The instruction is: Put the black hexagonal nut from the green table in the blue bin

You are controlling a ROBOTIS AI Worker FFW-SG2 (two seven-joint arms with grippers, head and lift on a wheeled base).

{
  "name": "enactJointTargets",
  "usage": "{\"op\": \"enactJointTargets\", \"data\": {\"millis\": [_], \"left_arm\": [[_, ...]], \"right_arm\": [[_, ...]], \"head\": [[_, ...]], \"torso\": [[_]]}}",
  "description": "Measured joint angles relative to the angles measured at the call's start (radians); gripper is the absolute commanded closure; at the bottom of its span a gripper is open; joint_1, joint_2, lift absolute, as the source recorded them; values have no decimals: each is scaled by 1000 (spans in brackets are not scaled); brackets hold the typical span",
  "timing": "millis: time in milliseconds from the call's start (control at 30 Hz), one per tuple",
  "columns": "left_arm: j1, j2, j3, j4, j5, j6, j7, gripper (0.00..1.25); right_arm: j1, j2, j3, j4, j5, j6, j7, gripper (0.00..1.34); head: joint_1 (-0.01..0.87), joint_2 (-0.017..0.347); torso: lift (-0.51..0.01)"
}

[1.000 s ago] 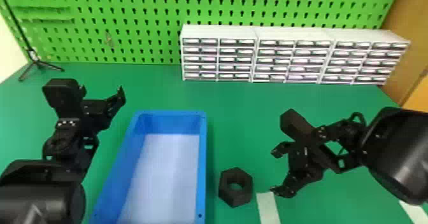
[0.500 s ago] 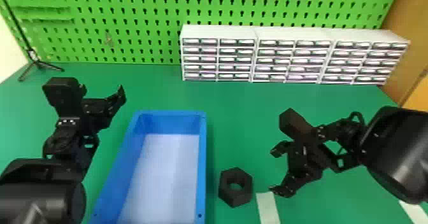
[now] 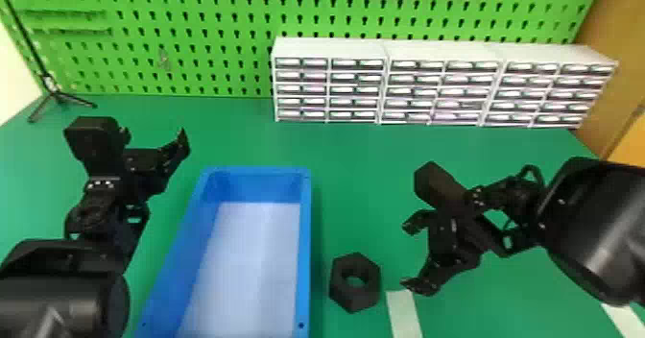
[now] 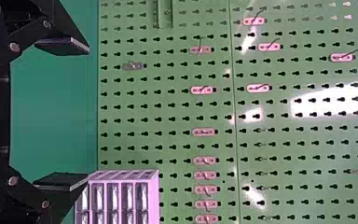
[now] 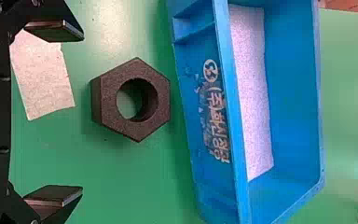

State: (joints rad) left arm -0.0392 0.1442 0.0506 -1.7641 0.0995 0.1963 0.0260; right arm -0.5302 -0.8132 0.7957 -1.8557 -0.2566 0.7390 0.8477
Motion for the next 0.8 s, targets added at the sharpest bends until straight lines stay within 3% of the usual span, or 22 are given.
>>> {"op": "enactJointTargets", "data": {"millis": [300, 800], "left_arm": [[-4, 0, -6, 1, 0, 0, 0, 300], [-8, 0, -10, 6, 7, 0, 0, 302]], "right_arm": [[-40, 25, 35, -5, 25, 4, 8, 144], [-81, 166, 39, 65, 236, 52, 137, 142]], "head": [[683, 28], [683, 28]], "torso": [[-96], [-96]]}}
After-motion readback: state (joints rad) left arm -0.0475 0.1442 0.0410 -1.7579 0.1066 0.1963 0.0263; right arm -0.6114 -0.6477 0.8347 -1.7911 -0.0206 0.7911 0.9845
